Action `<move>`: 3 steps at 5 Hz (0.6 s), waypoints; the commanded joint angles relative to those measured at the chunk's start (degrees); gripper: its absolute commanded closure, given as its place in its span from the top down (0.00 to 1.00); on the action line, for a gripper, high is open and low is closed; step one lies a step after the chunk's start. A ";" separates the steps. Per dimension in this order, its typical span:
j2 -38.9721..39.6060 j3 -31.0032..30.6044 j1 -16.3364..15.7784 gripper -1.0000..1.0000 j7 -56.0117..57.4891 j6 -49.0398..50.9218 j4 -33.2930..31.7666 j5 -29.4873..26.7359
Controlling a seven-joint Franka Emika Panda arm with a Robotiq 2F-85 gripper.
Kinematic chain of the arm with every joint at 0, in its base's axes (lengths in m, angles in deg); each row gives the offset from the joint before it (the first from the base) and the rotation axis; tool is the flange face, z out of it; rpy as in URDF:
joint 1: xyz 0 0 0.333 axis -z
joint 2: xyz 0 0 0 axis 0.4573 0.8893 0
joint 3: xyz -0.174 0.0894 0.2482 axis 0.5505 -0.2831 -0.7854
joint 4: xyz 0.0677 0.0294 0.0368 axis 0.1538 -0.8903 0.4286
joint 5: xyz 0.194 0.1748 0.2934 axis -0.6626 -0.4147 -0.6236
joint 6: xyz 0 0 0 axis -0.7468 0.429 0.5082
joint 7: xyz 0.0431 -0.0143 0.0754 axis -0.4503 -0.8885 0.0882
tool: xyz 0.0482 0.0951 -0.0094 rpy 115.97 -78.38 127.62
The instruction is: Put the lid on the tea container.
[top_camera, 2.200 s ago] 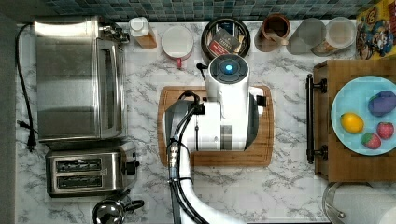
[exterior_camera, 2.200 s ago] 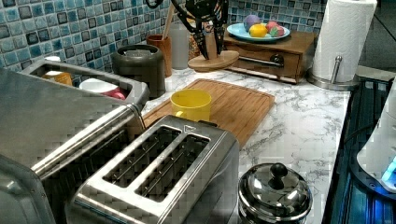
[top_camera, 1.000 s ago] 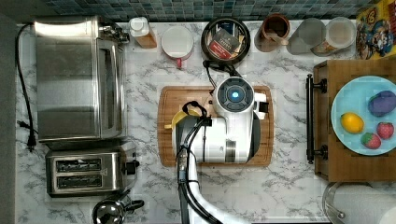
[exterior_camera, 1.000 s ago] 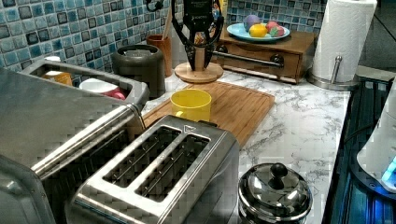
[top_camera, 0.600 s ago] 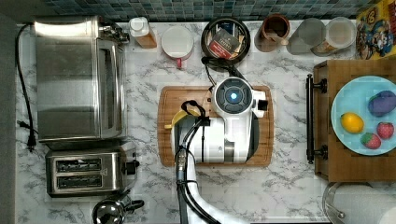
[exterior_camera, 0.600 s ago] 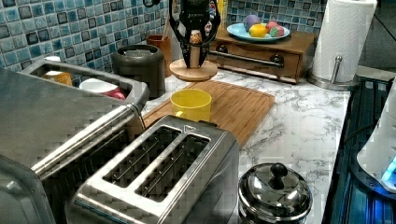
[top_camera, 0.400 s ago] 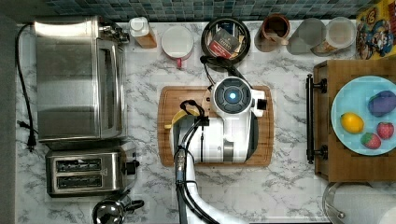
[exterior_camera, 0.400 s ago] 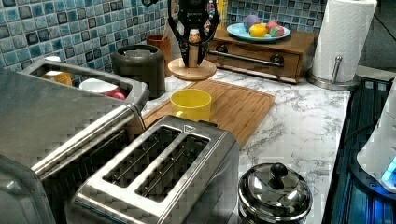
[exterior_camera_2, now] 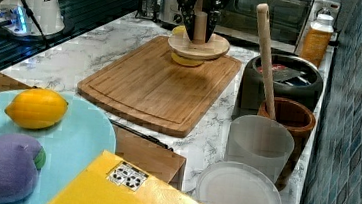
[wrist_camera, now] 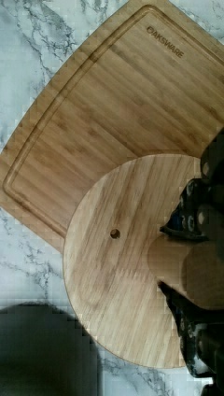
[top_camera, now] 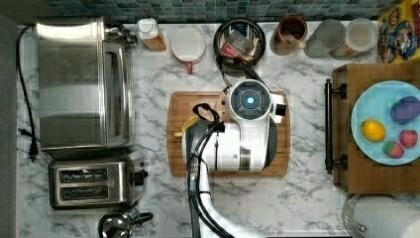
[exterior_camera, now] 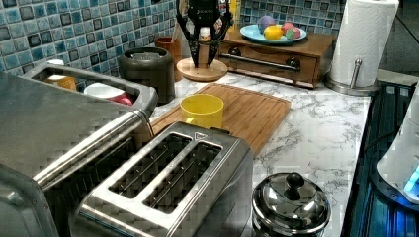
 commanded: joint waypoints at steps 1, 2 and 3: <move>-1.75 -0.16 -0.25 0.00 0.81 10.05 32.88 -2.92; 0.83 -0.31 -0.32 0.00 -0.42 12.31 38.50 -1.36; 5.36 -0.38 -0.33 0.00 0.41 14.72 44.17 -0.82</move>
